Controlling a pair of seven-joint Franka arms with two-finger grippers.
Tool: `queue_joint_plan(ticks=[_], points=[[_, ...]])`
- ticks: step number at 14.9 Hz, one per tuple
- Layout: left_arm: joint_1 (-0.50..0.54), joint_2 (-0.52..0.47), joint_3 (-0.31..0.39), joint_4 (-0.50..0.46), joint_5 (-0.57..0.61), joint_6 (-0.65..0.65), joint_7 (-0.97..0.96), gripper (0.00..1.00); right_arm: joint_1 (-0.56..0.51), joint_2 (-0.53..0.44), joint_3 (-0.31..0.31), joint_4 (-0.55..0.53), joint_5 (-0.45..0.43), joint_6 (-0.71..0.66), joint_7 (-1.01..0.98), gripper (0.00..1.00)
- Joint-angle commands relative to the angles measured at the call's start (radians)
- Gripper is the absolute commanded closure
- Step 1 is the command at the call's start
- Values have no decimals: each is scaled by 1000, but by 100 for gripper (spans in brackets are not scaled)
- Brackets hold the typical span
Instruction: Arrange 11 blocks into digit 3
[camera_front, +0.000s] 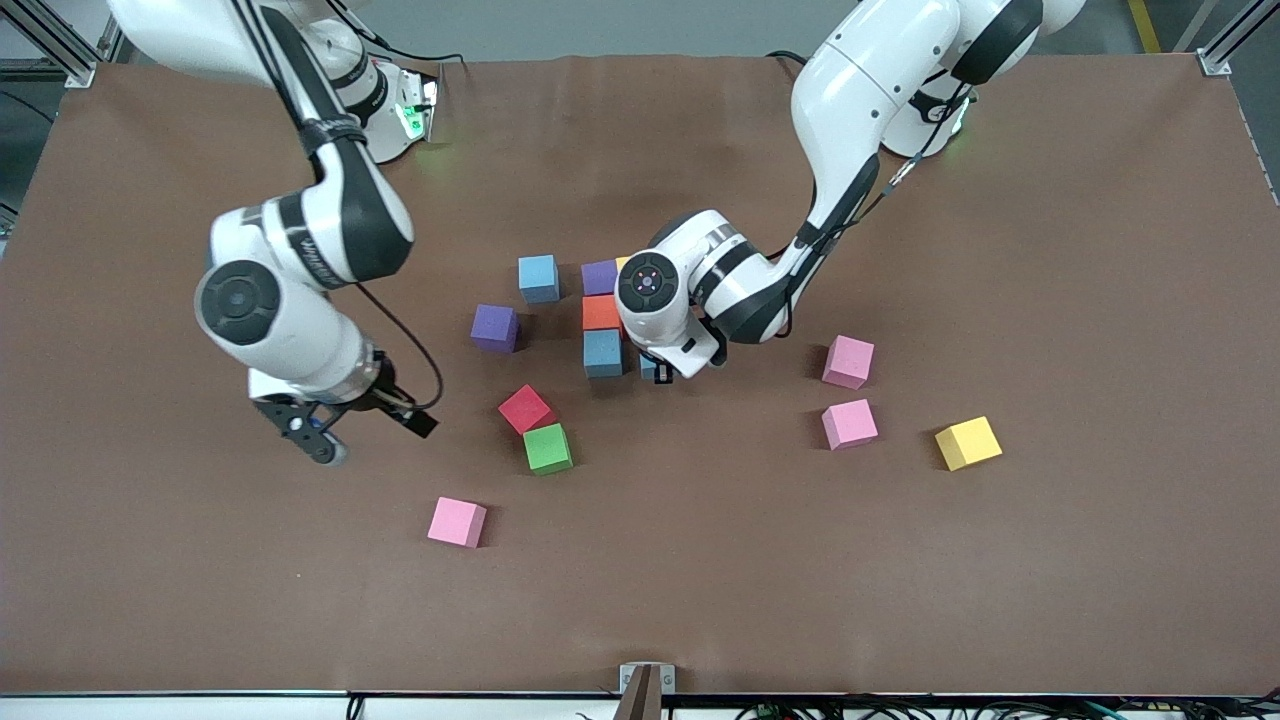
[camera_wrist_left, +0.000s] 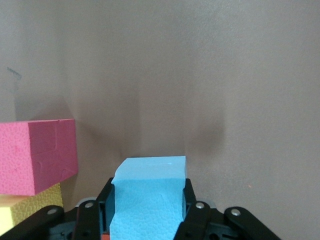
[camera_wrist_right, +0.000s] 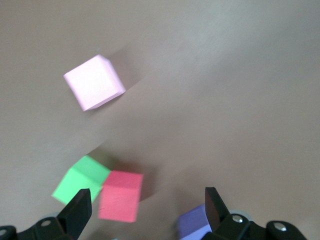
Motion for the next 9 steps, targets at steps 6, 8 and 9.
queue_joint_plan(ticks=[6,8,9], points=[[-30,36,7,30,-18,7,-27,74,112,227,-5,123,1,102,279,0],[-30,38,7,39,-18,11,-28,74,117,233,-6,125,3,116,284,0],[-33,38,7,44,-18,18,-28,74,118,233,-6,123,3,119,285,0]])
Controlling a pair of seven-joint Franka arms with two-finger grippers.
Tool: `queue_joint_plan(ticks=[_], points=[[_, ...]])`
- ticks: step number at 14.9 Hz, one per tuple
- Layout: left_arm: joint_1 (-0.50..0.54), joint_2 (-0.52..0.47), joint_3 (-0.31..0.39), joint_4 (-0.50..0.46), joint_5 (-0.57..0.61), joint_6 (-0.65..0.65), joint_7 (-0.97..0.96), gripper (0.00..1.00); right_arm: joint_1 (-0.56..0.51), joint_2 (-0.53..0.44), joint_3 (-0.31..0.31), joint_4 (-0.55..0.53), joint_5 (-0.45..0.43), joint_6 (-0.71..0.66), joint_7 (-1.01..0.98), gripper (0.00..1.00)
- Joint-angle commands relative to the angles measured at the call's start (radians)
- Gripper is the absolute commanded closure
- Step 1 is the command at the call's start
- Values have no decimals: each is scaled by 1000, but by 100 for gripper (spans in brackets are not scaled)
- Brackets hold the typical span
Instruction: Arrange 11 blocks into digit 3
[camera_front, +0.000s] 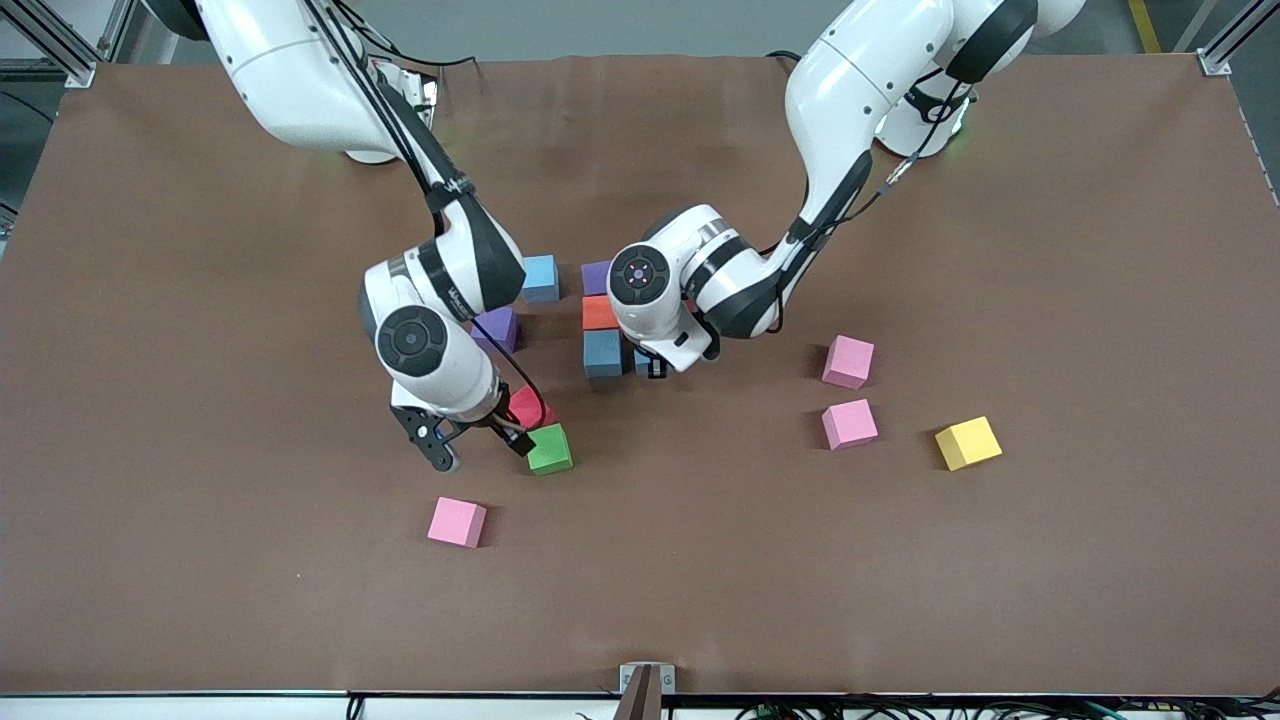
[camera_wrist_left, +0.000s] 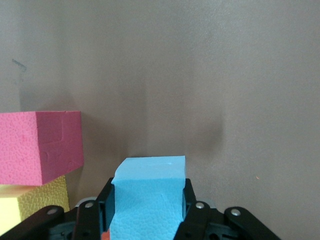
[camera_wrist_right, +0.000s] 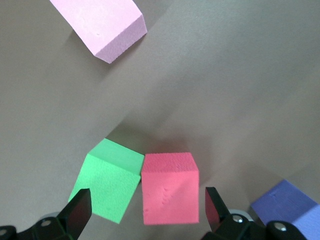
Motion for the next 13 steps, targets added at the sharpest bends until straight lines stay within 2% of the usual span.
queue_joint_plan(ticks=[1,13], points=[[-19,37,7,40,-17,23,-11,74,4,7,-6,28,-4,-6,31,0],[-34,37,20,46,-12,71,-15,73,36,-41,-6,-83,-5,18,75,0]])
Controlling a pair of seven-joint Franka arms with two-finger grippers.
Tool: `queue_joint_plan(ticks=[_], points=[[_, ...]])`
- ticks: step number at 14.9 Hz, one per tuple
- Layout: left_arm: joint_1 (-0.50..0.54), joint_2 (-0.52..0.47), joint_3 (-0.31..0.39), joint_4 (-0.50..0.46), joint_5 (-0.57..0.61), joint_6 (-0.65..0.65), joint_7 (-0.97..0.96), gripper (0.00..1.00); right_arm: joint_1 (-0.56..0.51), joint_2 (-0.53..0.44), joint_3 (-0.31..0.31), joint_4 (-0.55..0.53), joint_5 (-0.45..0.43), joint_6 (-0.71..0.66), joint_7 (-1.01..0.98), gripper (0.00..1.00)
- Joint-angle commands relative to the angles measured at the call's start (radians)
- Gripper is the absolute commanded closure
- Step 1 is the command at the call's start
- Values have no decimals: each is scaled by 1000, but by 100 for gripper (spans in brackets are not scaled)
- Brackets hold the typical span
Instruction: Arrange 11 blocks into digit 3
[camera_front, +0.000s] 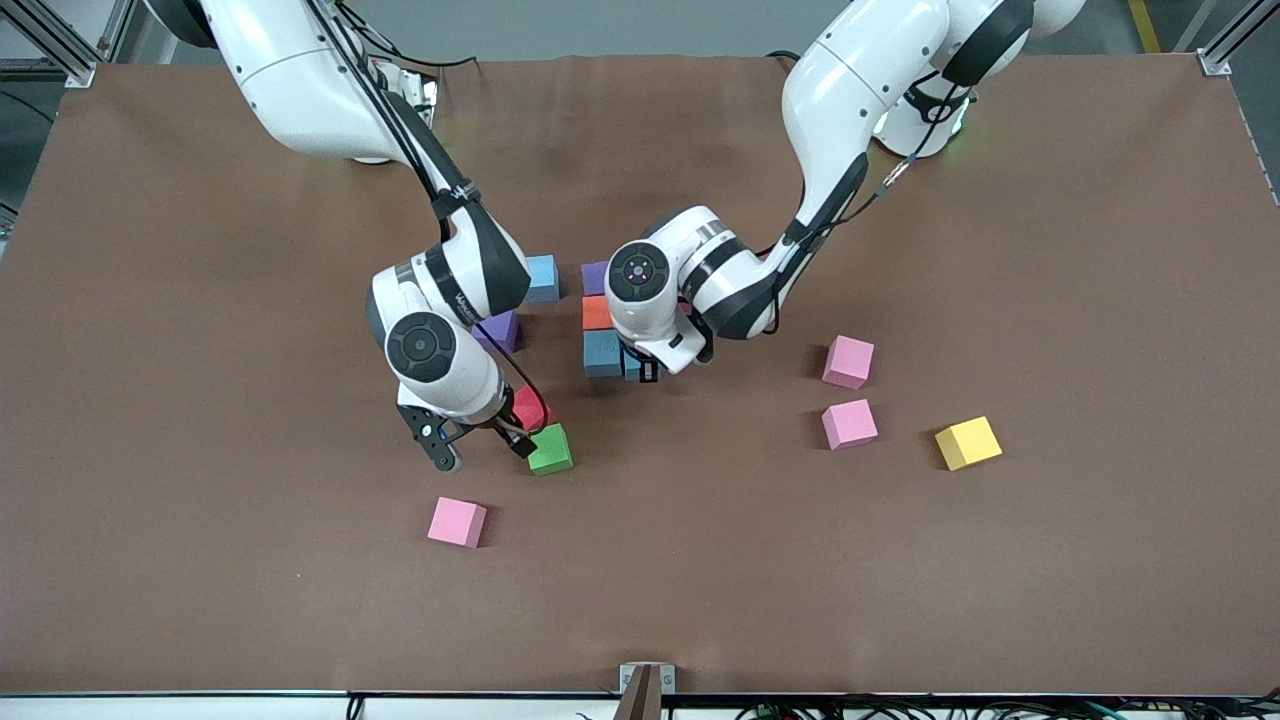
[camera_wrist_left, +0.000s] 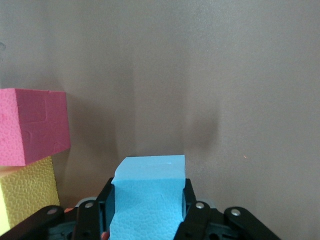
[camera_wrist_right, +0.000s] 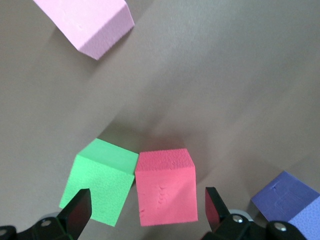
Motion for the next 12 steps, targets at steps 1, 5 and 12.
queue_joint_plan(ticks=[1,5,12], points=[[-29,23,24,31,-12,10,-13,73,27,-43,-4,-85,-5,42,22,0],[-29,20,24,30,9,9,-5,1,34,-51,-4,-105,-5,50,23,0],[-7,-43,21,30,0,-89,-3,0,48,-66,-4,-163,-5,91,25,0]])
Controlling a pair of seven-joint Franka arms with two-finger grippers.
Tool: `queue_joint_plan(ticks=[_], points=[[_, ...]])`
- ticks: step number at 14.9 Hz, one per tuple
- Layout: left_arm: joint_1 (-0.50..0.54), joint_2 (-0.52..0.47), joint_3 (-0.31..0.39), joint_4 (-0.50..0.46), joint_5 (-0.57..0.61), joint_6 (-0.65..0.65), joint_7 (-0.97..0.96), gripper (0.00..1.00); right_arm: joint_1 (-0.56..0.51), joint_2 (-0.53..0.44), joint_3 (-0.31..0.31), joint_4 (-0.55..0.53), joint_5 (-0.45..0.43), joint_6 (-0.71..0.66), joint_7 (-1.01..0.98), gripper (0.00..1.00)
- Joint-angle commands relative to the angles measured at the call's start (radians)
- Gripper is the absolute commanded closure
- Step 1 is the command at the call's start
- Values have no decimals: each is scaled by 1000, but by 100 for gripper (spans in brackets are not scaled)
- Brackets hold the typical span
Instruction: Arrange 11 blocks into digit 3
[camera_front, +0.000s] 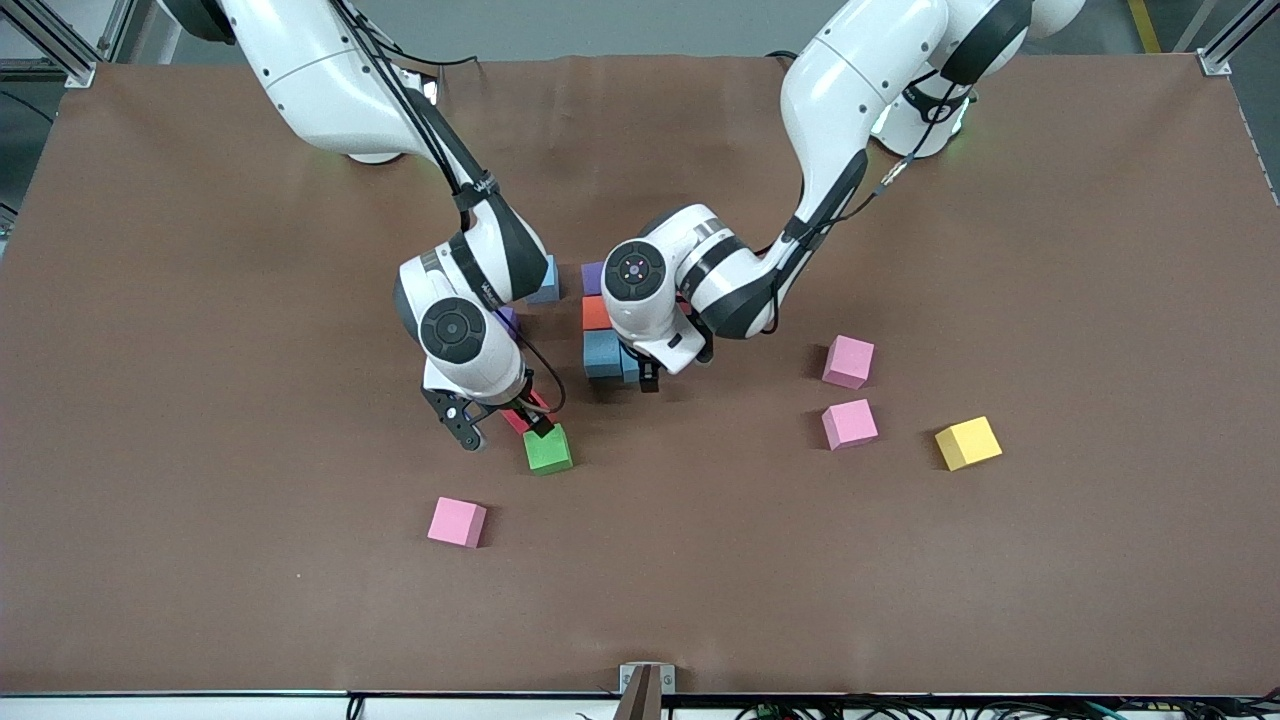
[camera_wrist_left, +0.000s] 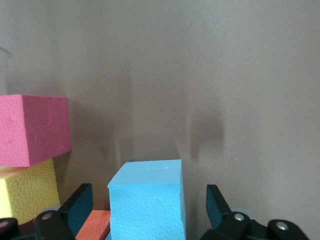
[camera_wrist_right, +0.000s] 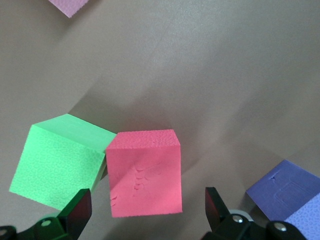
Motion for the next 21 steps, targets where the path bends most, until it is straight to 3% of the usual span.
queue_joint_plan(ticks=[1,7,12,16,19,21], points=[[3,-41,5,-1,-3,-40,-3,0,14,-51,-4,-56,-5,12,21,0],[83,-147,9,-37,15,-136,68,0,27,-51,-6,-69,-7,13,34,0],[209,-210,4,-47,13,-195,372,0,27,-57,-6,-77,-7,10,34,0],[319,-266,4,-93,16,-183,747,0,24,-55,-9,-79,-7,39,33,0],[394,-323,4,-187,16,-128,1066,0,23,-49,-10,-80,-8,61,33,0],[428,-346,5,-274,16,-9,1167,0,21,-46,-10,-80,-8,74,33,0]])
